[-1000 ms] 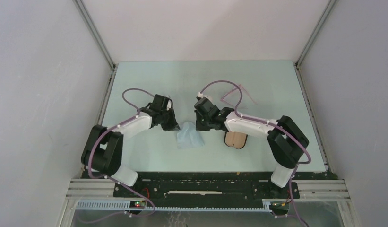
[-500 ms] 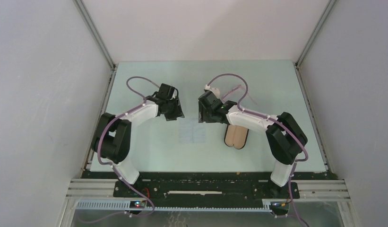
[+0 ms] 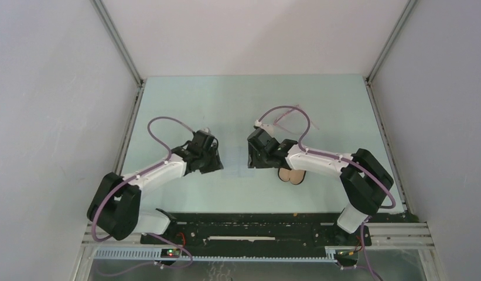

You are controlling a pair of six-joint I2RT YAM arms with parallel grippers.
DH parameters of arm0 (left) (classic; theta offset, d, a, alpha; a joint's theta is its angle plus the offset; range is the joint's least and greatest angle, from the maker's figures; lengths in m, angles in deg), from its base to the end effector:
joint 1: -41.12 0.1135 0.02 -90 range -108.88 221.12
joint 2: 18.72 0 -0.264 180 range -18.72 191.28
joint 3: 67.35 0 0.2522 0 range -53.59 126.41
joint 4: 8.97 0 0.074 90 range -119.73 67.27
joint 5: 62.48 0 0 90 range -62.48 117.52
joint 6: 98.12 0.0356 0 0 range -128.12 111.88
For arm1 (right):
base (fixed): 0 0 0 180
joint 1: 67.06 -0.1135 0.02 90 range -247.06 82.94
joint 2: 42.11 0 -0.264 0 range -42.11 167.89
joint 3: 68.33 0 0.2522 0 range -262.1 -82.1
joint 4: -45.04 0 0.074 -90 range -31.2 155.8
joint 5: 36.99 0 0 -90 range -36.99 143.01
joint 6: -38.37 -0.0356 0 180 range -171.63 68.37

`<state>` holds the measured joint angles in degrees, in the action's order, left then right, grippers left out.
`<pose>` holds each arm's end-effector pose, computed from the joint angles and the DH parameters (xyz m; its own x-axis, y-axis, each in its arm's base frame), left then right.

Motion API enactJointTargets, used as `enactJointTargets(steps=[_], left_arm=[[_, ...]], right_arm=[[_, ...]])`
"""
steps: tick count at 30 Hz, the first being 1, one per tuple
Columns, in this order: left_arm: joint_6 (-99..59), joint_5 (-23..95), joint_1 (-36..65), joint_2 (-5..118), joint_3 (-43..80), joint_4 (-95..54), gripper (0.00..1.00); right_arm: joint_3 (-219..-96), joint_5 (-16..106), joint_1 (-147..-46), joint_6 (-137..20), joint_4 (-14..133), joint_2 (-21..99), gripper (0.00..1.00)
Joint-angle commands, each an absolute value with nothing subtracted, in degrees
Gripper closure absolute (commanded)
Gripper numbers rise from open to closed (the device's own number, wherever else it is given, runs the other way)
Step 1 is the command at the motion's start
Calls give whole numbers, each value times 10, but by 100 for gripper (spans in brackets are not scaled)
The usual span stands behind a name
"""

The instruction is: Organize the sunglasses

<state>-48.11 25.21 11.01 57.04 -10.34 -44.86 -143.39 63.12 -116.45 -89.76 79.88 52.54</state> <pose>0.2233 -0.1278 0.1990 -0.8497 -0.2496 -0.4645 -0.0848 0.9341 -0.3467 0.2276 0.2559 0.2034 -0.8369 -0.0422 -0.5457 -0.2087 0.9463 0.2469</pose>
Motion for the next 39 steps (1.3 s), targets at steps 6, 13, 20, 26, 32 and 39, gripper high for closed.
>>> enactJointTargets(steps=[6,13,20,26,32,39], left_arm=[[-547,271,112,607,-167,-374,64],[-558,298,111,644,-175,-352,66],[-569,298,107,660,-184,-342,73],[-572,292,106,661,-186,-347,88],[-570,288,106,652,-182,-360,100],[-566,289,105,641,-182,-369,100]], right_arm=[[-1434,637,-1176,-936,775,568,54],[-1426,637,-1183,-948,770,579,59],[-1415,634,-1181,-957,765,583,62],[-1407,631,-1181,-962,759,582,67],[-1406,622,-1185,-966,751,592,69],[-1406,619,-1190,-972,746,604,73]])
